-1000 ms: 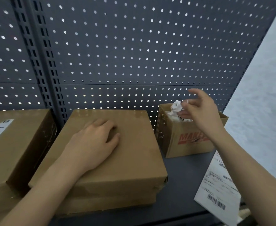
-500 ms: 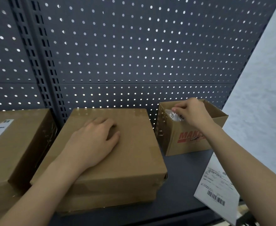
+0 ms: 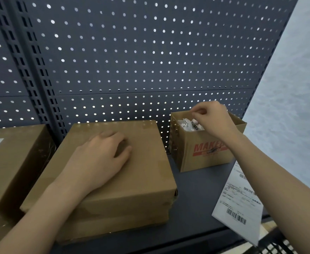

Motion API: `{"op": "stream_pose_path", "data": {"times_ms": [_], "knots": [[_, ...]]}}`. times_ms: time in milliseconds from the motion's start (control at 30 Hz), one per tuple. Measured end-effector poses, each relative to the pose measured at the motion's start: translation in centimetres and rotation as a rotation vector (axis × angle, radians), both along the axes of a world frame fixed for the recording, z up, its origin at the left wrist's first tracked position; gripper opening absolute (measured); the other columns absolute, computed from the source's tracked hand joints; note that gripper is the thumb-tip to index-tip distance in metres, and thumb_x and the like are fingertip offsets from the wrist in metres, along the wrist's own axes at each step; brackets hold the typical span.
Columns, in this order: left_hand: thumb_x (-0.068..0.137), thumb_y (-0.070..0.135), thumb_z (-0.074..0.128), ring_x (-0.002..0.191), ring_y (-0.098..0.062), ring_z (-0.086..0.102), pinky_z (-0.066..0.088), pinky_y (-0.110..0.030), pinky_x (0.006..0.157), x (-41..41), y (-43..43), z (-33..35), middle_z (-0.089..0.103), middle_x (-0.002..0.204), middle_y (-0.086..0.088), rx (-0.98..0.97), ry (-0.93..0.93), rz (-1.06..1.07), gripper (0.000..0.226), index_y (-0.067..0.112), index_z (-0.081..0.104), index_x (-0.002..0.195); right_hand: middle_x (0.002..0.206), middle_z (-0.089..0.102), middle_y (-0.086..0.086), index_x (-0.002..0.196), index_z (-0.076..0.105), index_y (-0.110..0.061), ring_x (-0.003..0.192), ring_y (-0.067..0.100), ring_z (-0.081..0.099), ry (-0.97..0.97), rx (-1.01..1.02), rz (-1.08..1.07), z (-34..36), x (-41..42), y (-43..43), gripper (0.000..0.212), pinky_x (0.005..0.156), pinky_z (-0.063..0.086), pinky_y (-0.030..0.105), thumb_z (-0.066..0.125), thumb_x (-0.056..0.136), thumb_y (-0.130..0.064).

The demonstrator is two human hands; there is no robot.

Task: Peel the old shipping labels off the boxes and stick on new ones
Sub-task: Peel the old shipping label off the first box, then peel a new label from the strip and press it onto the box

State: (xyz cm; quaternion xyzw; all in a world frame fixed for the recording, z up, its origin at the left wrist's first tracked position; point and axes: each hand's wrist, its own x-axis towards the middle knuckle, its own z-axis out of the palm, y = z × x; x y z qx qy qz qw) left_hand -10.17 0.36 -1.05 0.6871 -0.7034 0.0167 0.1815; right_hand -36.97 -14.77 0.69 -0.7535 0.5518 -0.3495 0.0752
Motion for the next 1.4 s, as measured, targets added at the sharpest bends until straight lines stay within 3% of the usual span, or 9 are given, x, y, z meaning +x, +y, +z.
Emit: {"op": "stream_pose_path", "data": {"times_ms": [200, 400, 567, 800, 933, 1067, 1200, 1267, 1400], "knots": [[0.095, 0.049, 0.039, 0.098, -0.013, 0.060, 0.052, -0.042, 0.082, -5.1, 0.1, 1.8, 0.064, 0.104, 0.018, -0.115, 0.149, -0.273, 0.031, 0.035, 0.061, 0.111, 0.087, 0.072, -0.017, 0.097, 0.077, -0.022, 0.084, -0.003, 0.065, -0.135, -0.051, 0.120, 0.4, -1.9, 5.8, 0.014, 0.074, 0.044, 0.006, 0.065, 0.092, -0.019], [0.094, 0.046, 0.041, 0.089, -0.005, 0.059, 0.053, -0.036, 0.073, -14.0, 1.2, 1.3, 0.063, 0.098, 0.017, -0.156, 0.239, -0.600, 0.026, 0.035, 0.061, 0.106, 0.083, 0.073, -0.013, 0.092, 0.076, -0.031, 0.080, 0.009, 0.068, -0.300, 0.086, -0.037, -3.7, -8.8, 12.6, 0.014, 0.075, 0.053, 0.031, 0.065, 0.092, -0.023], [0.099, 0.047, 0.038, 0.103, -0.003, 0.056, 0.052, -0.034, 0.082, -19.9, 2.3, -2.2, 0.063, 0.111, 0.017, -0.019, 0.233, -0.753, 0.029, 0.038, 0.057, 0.118, 0.074, 0.069, -0.009, 0.090, 0.070, -0.031, 0.069, 0.005, 0.065, -0.249, 0.301, -0.302, -9.5, -13.8, 16.3, 0.002, 0.068, 0.052, 0.029, 0.068, 0.090, -0.031], [0.099, 0.049, 0.039, 0.110, 0.000, 0.051, 0.046, -0.025, 0.086, -22.8, 1.2, -7.3, 0.057, 0.125, 0.021, 0.172, 0.156, -0.692, 0.031, 0.038, 0.054, 0.124, 0.081, 0.067, -0.007, 0.088, 0.049, -0.025, 0.069, 0.011, 0.065, -0.269, 0.558, -0.530, -15.0, -14.9, 18.1, 0.042, 0.059, 0.052, 0.031, 0.077, 0.075, -0.053], [0.098, 0.049, 0.039, 0.110, 0.000, 0.051, 0.040, -0.023, 0.077, -23.1, -0.3, -9.4, 0.055, 0.127, 0.023, 0.236, 0.088, -0.632, 0.034, 0.037, 0.054, 0.127, 0.077, 0.068, -0.005, 0.089, 0.052, -0.019, 0.063, 0.006, 0.065, -0.418, 0.600, -0.507, -16.1, -14.5, 17.4, 0.038, 0.051, 0.046, 0.019, 0.083, 0.076, -0.035], [0.097, 0.046, 0.042, 0.108, 0.000, 0.052, 0.045, -0.025, 0.081, -23.1, -1.5, -10.4, 0.055, 0.125, 0.023, 0.282, 0.151, -0.577, 0.035, 0.036, 0.054, 0.128, 0.078, 0.074, 0.004, 0.092, 0.054, -0.016, 0.063, 0.013, 0.071, -0.591, 0.603, -0.473, -16.4, -15.0, 17.4, 0.031, 0.056, 0.056, 0.027, 0.082, 0.079, -0.019], [0.097, 0.043, 0.047, 0.110, -0.003, 0.050, 0.048, -0.031, 0.086, -23.5, -2.2, -11.6, 0.052, 0.127, 0.023, 0.336, 0.256, -0.510, 0.036, 0.035, 0.051, 0.133, 0.076, 0.074, -0.008, 0.104, 0.055, -0.035, 0.068, -0.004, 0.068, -0.532, 0.547, -0.460, -16.2, -16.0, 18.2, 0.034, 0.053, 0.045, 0.009, 0.078, 0.083, -0.022], [0.097, 0.040, 0.049, 0.110, -0.005, 0.049, 0.048, -0.030, 0.085, -23.7, -2.5, -12.2, 0.053, 0.125, 0.021, 0.350, 0.302, -0.480, 0.035, 0.034, 0.051, 0.132, 0.075, 0.074, -0.016, 0.106, 0.053, -0.041, 0.071, -0.007, 0.067, -0.532, 0.519, -0.451, -15.9, -16.4, 18.6, 0.033, 0.057, 0.045, 0.008, 0.074, 0.087, -0.024], [0.095, 0.037, 0.055, 0.102, -0.006, 0.053, 0.050, -0.028, 0.082, -24.2, -3.3, -13.1, 0.057, 0.108, 0.018, 0.362, 0.477, -0.446, 0.021, 0.028, 0.059, 0.113, 0.084, 0.078, 0.003, 0.107, 0.069, -0.009, 0.083, 0.016, 0.074, -0.850, 0.486, -0.334, -15.2, -16.9, 19.3, 0.016, 0.074, 0.059, 0.027, 0.067, 0.092, -0.010]]}}
